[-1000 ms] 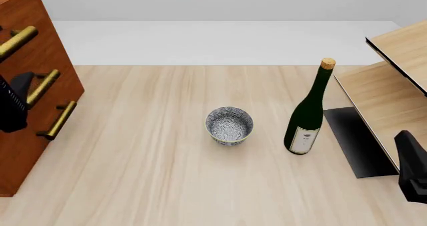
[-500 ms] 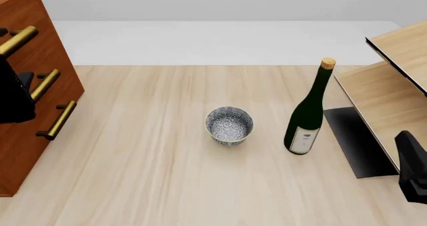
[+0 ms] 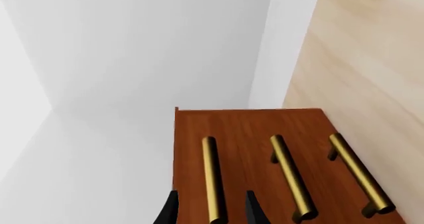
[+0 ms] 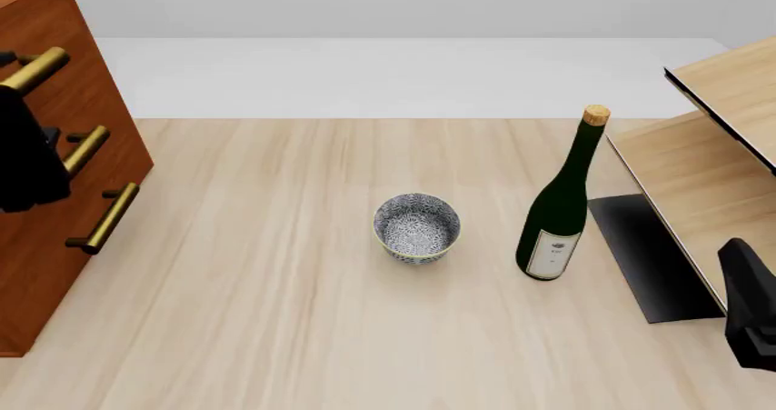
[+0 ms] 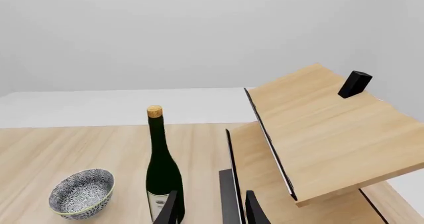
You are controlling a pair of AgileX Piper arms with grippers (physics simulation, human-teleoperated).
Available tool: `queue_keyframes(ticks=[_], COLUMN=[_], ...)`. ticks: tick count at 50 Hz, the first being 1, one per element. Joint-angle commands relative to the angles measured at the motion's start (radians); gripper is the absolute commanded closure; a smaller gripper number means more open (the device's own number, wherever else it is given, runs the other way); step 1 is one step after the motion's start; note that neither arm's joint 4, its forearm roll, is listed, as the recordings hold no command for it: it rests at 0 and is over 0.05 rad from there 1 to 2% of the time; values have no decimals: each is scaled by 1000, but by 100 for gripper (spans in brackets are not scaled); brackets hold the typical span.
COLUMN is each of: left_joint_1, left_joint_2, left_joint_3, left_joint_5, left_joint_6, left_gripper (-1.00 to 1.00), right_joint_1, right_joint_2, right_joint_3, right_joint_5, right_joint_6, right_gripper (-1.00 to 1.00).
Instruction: Close the bottom drawer of the cabinet and open the top drawer.
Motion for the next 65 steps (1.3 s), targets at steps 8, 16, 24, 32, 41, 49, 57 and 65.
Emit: queue_keyframes(ticks=[8, 16, 24, 32, 41, 49, 57, 65], left_joint_1=[48, 64, 91, 125, 146, 159, 173, 177], left_joint_2=[61, 71, 89, 100, 123, 138, 163, 171], left_joint_3=[-17, -21, -31, -34, -59, -84, -100, -89], left_joint_5=[-17, -16, -21, -40, -46, -41, -46, -62], left_joint_6=[-12, -20, -21, -11, -7, -13, -12, -7], left_gripper=[-100, -100, -100, -100, -100, -100, -100, 100], right_joint_1=[0, -1, 1, 5, 8, 9, 8, 7], right_joint_2=[-3, -15, -14, 1, 18, 34, 37, 43], right_joint_3=[2, 3, 4, 4, 5, 6, 6, 7], right_joint_5=[2, 12, 11, -5, -22, -39, -43, -48], right_joint_6=[-7, -10, -14, -18, -22, -24, -25, -25], right_gripper=[-100, -100, -100, -100, -100, -100, -100, -100])
